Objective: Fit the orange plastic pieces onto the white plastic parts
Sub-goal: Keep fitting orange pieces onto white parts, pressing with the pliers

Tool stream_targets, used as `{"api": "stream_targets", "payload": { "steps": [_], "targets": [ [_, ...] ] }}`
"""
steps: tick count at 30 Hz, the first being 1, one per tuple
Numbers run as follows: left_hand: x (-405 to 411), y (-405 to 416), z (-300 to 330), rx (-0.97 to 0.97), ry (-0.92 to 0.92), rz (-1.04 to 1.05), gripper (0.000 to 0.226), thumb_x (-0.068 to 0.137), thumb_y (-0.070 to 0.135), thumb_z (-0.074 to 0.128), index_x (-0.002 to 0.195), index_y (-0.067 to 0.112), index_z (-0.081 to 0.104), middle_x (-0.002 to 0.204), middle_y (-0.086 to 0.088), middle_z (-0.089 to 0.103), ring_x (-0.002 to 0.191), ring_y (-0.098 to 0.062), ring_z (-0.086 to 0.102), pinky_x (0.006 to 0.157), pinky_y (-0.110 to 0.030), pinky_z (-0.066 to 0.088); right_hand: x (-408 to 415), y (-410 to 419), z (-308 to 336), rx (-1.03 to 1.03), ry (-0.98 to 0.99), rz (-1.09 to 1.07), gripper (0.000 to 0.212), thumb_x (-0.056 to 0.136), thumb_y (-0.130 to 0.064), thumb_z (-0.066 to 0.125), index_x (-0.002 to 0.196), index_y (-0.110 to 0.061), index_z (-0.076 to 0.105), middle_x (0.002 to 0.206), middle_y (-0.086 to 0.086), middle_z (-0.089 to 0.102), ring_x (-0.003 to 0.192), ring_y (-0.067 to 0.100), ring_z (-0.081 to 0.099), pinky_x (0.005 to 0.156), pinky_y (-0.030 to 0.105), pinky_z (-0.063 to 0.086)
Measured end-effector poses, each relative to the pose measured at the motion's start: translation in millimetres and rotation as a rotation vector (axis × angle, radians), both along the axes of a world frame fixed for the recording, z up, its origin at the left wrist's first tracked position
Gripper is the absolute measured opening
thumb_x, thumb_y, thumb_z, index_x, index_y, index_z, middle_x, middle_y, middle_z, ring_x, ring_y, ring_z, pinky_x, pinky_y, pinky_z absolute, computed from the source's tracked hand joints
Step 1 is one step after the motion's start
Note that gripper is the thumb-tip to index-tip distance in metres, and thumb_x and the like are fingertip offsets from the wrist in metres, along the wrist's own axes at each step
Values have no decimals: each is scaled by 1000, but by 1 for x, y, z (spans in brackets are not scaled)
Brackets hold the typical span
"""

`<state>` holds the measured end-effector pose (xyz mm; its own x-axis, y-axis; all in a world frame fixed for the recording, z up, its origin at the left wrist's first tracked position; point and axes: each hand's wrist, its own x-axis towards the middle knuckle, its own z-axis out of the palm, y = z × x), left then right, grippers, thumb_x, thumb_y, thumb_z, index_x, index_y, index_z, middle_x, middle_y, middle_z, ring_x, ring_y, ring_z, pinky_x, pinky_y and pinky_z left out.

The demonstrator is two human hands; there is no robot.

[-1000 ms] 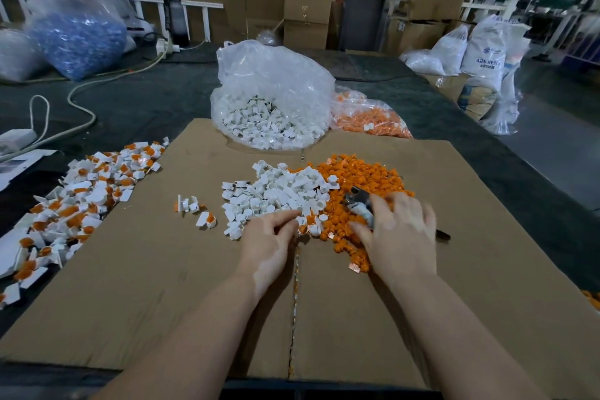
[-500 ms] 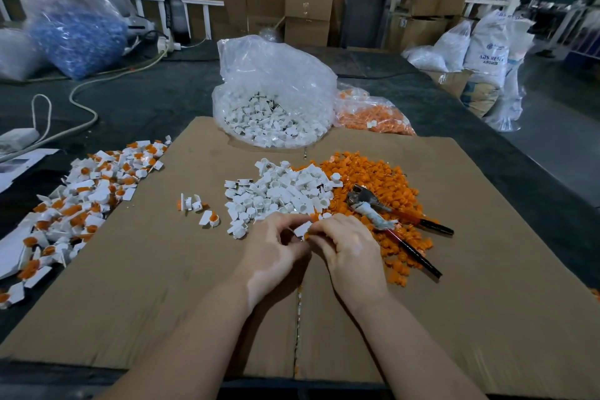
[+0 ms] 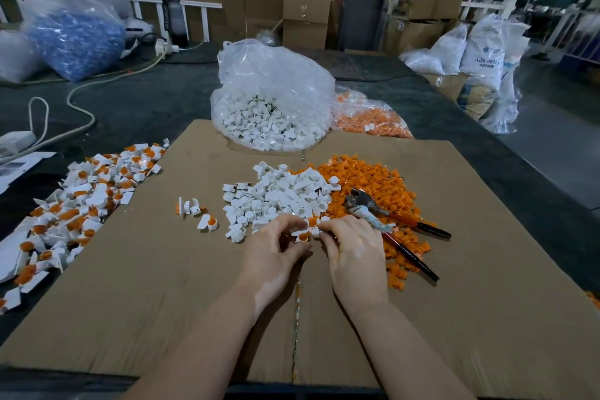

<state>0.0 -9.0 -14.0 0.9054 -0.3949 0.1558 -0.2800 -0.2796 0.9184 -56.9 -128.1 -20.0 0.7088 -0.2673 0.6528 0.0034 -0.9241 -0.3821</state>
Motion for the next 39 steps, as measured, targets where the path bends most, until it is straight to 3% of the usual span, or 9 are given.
{"api": "stream_targets", "payload": {
  "steps": [11, 21, 31, 39],
  "targets": [
    [0, 0, -2, 49, -35, 28, 22, 79, 12, 72, 89, 29, 62, 80, 15, 61, 70, -4, 53, 62, -6, 38, 1, 1, -2, -39, 34, -156, 10, 74, -7, 76, 77, -14, 69, 72, 0, 64, 70, 24, 61, 65, 39, 44],
    [-1, 1, -1, 61, -35, 38, 19, 79, 11, 71, 86, 27, 62, 79, 5, 60, 68, -6, 52, 59, -6, 37, 1, 2, -4, -73, 46, -217, 15, 70, -3, 76, 77, -16, 70, 74, 0, 64, 71, 24, 61, 68, 41, 44],
    [-1, 1, -1, 85, -37, 40, 18, 80, 13, 71, 86, 28, 63, 80, 9, 60, 71, -5, 53, 59, -6, 37, 1, 3, -4, -65, 49, -242, 23, 63, 3, 76, 77, -16, 71, 75, 2, 64, 72, 25, 61, 71, 41, 44],
    [-2, 1, 1, 93, -76, 34, 22, 80, 12, 70, 82, 31, 60, 80, 12, 60, 72, -2, 54, 60, -3, 37, 1, 4, -4, -89, 81, -243, 19, 63, -12, 82, 77, -17, 72, 75, 0, 65, 72, 24, 61, 70, 41, 44]
  ]
}}
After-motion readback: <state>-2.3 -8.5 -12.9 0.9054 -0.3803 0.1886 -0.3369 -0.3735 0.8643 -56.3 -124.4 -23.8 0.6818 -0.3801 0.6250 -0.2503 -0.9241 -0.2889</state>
